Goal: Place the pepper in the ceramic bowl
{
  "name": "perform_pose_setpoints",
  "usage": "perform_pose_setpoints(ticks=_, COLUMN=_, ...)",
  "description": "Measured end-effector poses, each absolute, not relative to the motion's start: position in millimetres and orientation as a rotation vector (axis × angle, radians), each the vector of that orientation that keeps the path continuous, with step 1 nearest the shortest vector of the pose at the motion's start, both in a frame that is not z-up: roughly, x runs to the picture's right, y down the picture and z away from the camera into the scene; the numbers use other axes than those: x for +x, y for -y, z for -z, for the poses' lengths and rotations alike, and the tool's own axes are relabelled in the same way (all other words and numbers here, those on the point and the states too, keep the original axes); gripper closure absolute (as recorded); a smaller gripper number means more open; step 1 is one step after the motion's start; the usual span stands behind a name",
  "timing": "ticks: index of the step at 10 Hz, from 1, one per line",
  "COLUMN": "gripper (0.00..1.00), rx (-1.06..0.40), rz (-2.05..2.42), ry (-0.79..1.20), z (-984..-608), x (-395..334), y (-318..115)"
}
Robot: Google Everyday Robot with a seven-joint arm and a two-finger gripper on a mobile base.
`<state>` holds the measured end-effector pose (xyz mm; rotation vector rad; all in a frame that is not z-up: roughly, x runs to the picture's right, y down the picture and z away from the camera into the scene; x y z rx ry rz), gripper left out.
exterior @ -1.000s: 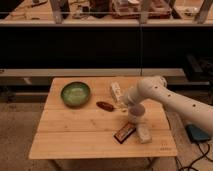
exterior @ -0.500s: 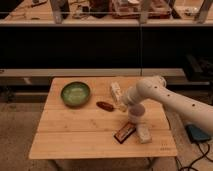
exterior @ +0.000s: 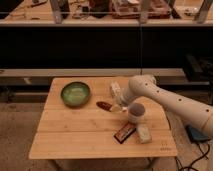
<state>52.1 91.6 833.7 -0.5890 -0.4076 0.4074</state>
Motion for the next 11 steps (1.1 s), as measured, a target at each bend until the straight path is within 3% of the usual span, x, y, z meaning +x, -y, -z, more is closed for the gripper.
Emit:
perform_pose_setpoints(ticks=8, gripper=0.6, rx=-0.486, rz=-0.419, ry=0.446, z=-890, x=54, y=-95)
perform_pose_setpoints(ticks=11, gripper=0.68, rx=-0.475, rz=-0.414, ry=0.458, z=-894, x=52, y=-104)
